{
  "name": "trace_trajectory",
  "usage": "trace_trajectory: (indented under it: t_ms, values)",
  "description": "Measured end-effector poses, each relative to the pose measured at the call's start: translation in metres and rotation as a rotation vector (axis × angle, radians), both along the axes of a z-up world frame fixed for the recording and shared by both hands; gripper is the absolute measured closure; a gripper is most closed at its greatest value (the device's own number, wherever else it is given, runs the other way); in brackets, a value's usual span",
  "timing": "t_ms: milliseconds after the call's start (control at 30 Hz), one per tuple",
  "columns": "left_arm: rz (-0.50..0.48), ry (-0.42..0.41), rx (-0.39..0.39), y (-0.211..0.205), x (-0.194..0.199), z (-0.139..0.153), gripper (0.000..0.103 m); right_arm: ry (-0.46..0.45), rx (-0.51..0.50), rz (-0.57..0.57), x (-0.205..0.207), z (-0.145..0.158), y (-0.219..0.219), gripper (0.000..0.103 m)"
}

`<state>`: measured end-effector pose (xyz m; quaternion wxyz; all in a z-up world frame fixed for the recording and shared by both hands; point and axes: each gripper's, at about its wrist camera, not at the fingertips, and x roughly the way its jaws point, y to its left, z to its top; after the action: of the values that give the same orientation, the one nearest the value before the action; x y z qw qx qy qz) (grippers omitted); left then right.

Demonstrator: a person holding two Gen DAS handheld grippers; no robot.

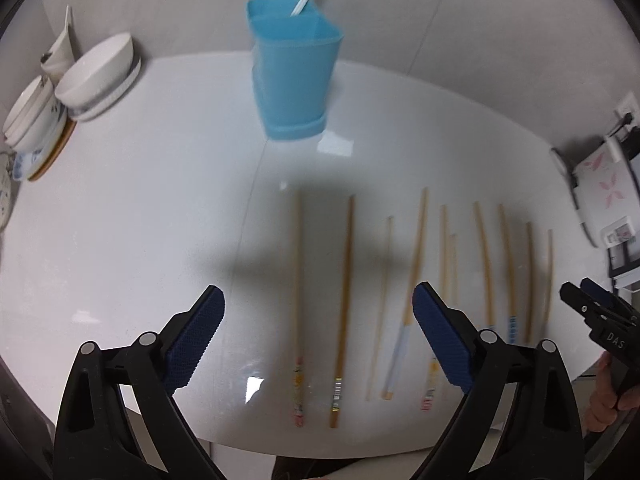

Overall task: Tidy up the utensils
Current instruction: 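Lower both tools and close them on a chopstick each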

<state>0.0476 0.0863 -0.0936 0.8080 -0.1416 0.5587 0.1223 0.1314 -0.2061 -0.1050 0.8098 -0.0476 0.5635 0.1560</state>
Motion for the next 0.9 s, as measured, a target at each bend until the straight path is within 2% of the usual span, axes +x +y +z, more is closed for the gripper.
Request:
trace_trajectory:
  t_ms: [133,200,300,367,433,533,733,833,867,900]
  values:
    - [0.009,0.074,0.004,0.012,-0.001,-0.036,0.018,0.038,-0.052,0.025,0.004,-0.031,0.007,0.038]
    - [0.01,0.111,-0.003,0.015,-0.003,-0.052,0.021,0.077,-0.063,0.026,0.005,-0.045,0.009,0.047]
    - [0.011,0.149,-0.017,0.02,-0.005,-0.069,0.028,0.105,-0.078,0.031,0.003,-0.056,0.012,0.053]
    - [0.006,0.168,-0.018,0.021,-0.008,-0.075,0.032,0.121,-0.103,0.029,0.003,-0.062,0.013,0.056]
    - [-0.001,0.193,-0.017,0.023,-0.008,-0.082,0.042,0.143,-0.128,0.02,0.003,-0.067,0.014,0.059]
    - [-0.015,0.21,-0.031,0.022,-0.008,-0.089,0.052,0.165,-0.14,0.029,0.004,-0.072,0.018,0.064]
    - [-0.028,0.235,-0.051,0.022,-0.001,-0.104,0.063,0.193,-0.179,0.033,0.009,-0.079,0.021,0.07]
    - [-0.038,0.243,-0.042,0.021,0.002,-0.106,0.068,0.221,-0.178,0.032,0.016,-0.085,0.024,0.078]
    - [-0.043,0.251,-0.029,0.02,0.003,-0.109,0.071,0.229,-0.197,0.027,0.018,-0.087,0.024,0.087]
    - [-0.053,0.267,-0.008,0.018,0.004,-0.11,0.073,0.236,-0.203,0.025,0.019,-0.089,0.024,0.088]
